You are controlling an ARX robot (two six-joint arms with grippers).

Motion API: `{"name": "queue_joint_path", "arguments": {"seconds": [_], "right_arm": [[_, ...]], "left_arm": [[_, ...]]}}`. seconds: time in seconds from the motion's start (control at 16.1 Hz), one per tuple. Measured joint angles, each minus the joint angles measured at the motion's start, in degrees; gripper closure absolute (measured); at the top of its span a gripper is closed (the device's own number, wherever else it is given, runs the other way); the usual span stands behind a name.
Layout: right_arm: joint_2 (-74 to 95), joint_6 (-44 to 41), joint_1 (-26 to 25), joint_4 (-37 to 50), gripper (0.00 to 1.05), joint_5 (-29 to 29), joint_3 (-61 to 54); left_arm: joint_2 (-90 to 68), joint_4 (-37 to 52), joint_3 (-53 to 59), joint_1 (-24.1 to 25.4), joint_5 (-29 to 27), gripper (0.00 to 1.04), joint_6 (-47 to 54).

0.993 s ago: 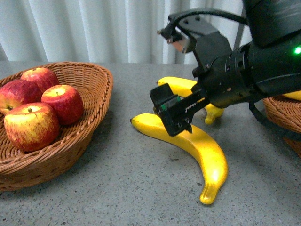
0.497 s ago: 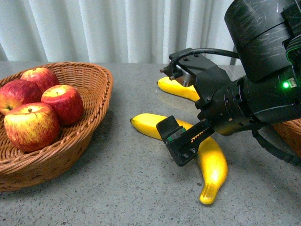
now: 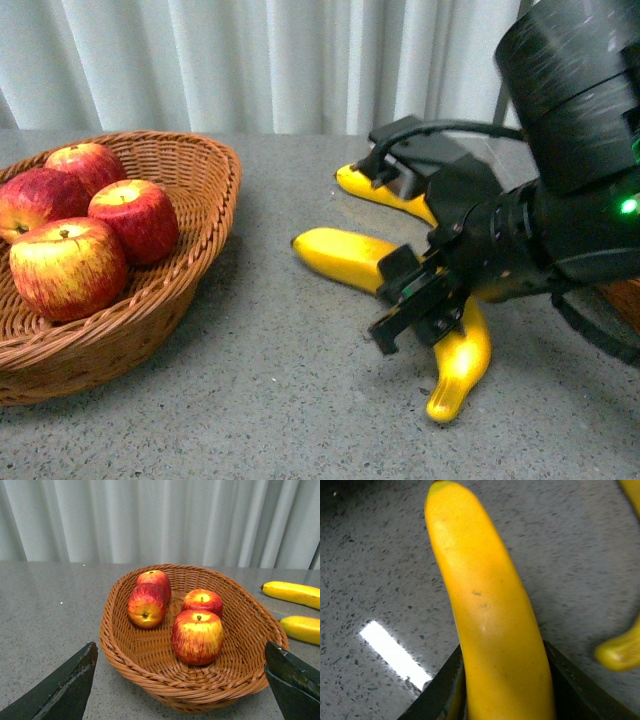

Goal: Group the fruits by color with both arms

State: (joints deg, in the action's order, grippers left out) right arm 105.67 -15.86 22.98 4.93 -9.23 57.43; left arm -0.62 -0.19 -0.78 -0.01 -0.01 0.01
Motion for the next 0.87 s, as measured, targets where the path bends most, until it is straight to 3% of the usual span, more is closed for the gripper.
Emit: {"name": "queue_joint_path", "arguments": {"seconds": [0.37, 0.56, 0.75, 0.87], "right_arm": [[-13.73, 1.81, -13.44, 1.40, 0.70, -3.21, 0.83], [-14.51, -4.07, -26.36, -0.63, 0.70, -1.07, 1.14], [-14.10, -10.69, -35.30, -0.59, 0.70, 0.11, -1.07], [-14.14, -13.22, -37.64, -1.64, 0.70, -0.76, -2.99]], "left_arm": [[0.00, 0.00, 0.00, 0.00, 0.00, 0.07, 0.00], [0.00, 0.00, 0.00, 0.00, 0.00, 0.07, 0.00], [0.00, 0.00, 0.00, 0.00, -0.02, 0.07, 0.00], [0.00, 0.00, 0.00, 0.00, 0.00, 0.07, 0.00]]}}
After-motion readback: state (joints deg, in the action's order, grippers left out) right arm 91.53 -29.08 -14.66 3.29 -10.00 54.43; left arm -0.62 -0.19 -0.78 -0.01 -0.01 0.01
